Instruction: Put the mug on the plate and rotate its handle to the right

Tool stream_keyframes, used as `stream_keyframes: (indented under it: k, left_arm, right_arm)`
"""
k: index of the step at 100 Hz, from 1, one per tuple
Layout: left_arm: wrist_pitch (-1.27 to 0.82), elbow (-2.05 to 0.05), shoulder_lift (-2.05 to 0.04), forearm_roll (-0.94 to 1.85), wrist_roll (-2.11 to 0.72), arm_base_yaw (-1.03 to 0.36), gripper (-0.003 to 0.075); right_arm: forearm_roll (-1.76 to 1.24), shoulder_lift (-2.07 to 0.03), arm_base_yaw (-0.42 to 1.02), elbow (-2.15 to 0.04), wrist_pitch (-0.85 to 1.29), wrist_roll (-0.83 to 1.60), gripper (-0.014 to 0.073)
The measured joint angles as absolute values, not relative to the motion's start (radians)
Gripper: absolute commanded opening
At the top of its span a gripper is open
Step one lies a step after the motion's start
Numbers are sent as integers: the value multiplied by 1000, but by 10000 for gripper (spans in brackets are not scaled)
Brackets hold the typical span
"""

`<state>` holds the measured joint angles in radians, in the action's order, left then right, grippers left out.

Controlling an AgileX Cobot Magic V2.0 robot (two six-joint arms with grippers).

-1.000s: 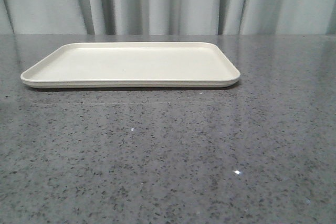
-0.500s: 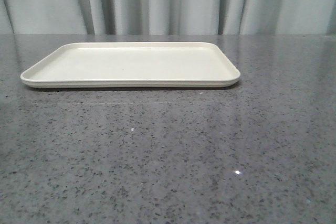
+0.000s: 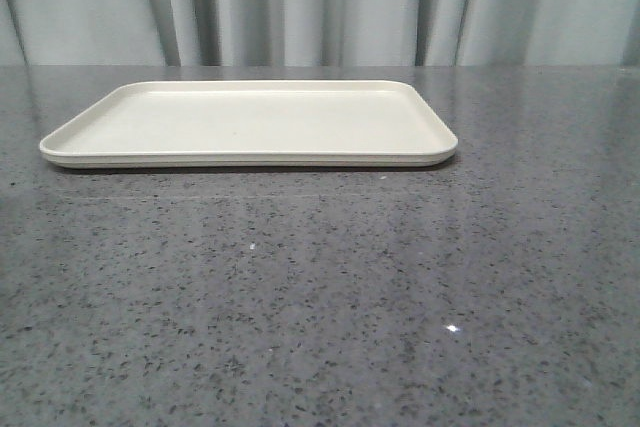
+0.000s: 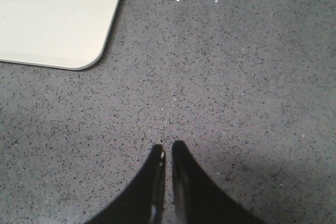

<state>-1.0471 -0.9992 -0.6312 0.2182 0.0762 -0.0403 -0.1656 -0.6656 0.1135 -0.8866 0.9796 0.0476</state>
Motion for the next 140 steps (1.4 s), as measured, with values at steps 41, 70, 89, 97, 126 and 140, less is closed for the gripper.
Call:
stream_keyframes:
  k: [41, 70, 89, 97, 126, 140]
  left_arm:
    - [-1088, -999, -631, 209, 78, -40, 585]
    - [-1156, -999, -636, 103, 135, -40, 585]
    - [-1176, -955, -685, 84, 139, -40, 585]
    - [-1174, -922, -712, 83, 139, -40, 585]
    - [-1105, -870, -806, 81, 141, -40, 585]
    - [-1065, -870, -856, 81, 141, -40, 585]
  right_arm:
    - [-166, -666, 114, -887, 980, 48, 648]
    - [-166, -666, 114, -887, 980, 48, 648]
    - [-166, -666, 114, -887, 980, 48, 648]
    - [-166, -666, 114, -887, 980, 48, 648]
    - [-166, -666, 114, -887, 984, 48, 648]
    - [-166, -666, 114, -887, 984, 48, 648]
